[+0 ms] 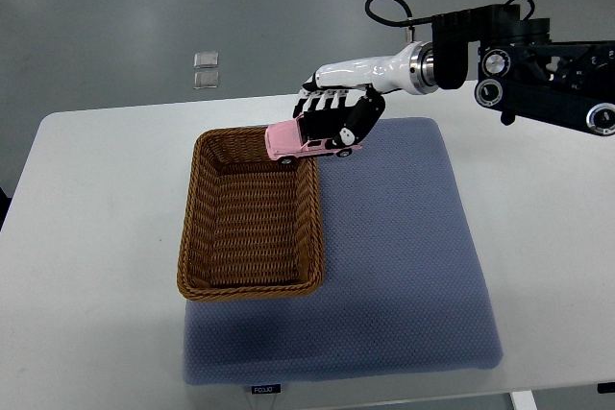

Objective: Place pink car in brown basket
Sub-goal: 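Lift the pink SUV with the right hand and carry it over the basket, then lower the SUV into the wicker basket and open the right hand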

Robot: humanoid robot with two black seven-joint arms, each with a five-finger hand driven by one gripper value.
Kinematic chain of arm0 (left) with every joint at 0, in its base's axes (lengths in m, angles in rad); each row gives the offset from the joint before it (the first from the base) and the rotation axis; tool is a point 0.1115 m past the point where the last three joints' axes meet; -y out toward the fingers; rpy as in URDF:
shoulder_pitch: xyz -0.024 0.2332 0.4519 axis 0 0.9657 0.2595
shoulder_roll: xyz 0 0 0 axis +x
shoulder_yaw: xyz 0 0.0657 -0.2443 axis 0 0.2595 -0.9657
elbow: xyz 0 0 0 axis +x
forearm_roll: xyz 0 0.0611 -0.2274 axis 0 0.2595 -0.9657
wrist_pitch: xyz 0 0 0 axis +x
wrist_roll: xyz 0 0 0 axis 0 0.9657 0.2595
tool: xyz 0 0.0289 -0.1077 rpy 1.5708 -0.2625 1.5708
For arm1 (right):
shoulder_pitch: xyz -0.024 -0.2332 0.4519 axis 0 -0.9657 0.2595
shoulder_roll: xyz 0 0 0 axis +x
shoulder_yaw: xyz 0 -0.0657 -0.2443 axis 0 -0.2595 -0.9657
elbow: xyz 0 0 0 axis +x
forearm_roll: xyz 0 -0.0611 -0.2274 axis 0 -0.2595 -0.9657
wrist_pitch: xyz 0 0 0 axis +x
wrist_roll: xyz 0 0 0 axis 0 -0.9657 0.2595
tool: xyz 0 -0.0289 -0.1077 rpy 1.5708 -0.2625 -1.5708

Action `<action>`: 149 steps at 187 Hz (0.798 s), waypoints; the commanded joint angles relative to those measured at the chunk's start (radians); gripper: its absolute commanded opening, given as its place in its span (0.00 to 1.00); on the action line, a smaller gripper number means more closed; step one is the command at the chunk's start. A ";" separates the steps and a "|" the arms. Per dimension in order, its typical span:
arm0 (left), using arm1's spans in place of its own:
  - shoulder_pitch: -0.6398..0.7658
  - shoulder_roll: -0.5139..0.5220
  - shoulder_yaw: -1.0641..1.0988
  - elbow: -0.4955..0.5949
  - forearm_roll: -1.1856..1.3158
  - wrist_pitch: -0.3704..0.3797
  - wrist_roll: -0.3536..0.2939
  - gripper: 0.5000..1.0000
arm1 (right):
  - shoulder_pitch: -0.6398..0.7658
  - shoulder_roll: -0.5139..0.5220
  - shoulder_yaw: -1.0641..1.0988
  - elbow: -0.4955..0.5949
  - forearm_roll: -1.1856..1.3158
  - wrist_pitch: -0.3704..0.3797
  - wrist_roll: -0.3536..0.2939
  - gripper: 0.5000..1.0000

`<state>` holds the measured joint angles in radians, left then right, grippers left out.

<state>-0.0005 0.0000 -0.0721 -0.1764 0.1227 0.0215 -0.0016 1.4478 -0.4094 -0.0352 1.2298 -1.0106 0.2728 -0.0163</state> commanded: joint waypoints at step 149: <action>-0.001 0.000 0.000 0.000 0.000 0.000 0.000 1.00 | -0.145 0.345 -0.012 -0.253 -0.065 -0.015 -0.007 0.00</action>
<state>-0.0007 0.0000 -0.0721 -0.1764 0.1227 0.0215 -0.0015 1.3226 -0.0700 -0.0487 0.9915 -1.0431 0.2632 -0.0220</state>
